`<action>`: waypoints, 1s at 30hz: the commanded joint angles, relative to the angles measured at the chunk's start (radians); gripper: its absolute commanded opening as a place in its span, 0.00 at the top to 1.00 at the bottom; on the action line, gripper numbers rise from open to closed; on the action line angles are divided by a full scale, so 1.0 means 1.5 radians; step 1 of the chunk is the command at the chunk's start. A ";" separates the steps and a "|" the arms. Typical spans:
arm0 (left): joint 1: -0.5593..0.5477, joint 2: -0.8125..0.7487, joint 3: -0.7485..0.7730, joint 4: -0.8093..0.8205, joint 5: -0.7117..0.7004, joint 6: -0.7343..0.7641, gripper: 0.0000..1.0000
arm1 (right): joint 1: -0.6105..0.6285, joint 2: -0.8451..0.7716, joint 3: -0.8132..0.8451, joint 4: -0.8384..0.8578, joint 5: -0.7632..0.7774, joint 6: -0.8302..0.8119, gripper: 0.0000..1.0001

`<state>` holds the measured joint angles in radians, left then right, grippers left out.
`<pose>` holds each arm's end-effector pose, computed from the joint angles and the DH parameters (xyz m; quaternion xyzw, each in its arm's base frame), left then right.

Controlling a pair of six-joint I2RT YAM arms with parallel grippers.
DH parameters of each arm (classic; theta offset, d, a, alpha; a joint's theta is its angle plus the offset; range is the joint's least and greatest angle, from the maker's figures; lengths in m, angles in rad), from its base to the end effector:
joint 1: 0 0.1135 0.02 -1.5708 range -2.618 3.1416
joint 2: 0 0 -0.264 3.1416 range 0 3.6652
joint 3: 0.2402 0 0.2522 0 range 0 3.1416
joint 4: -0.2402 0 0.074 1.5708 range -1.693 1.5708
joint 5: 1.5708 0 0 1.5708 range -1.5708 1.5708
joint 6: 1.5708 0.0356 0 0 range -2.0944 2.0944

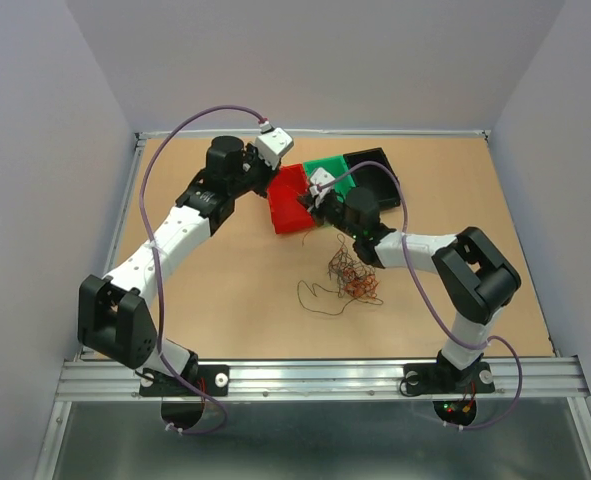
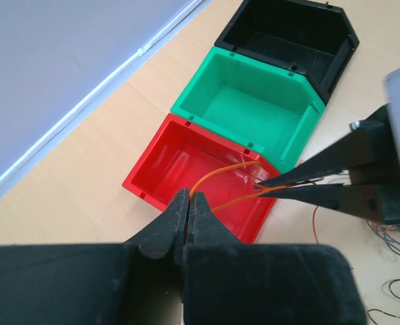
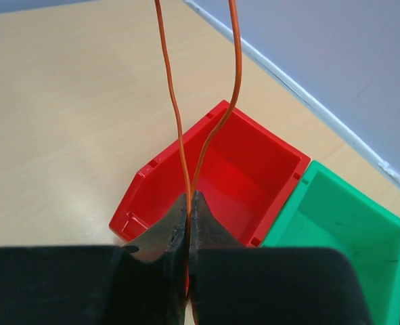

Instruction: Untangle the cables

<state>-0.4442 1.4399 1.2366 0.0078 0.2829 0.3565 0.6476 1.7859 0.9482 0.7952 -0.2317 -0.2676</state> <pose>0.3061 -0.1567 0.3635 0.3806 0.6696 -0.1364 0.6230 0.3088 0.2438 0.2249 -0.3886 0.6080 0.2117 0.6592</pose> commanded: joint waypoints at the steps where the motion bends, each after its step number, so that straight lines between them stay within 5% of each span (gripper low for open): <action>1: 0.011 0.010 0.014 0.035 -0.006 -0.002 1.00 | 0.001 -0.040 -0.012 0.044 0.005 0.023 1.00; 13: 0.054 0.114 0.054 0.049 0.006 -0.016 1.00 | -0.001 -0.063 -0.021 0.059 -0.018 0.063 0.99; 30: 0.105 0.212 0.088 0.071 -0.034 -0.034 0.99 | -0.042 -0.132 -0.119 0.244 -0.033 0.198 0.99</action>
<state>-0.3790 1.7329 1.3266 0.0578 0.4068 0.2714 0.5949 1.6947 0.8055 0.9592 -0.2619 -0.0063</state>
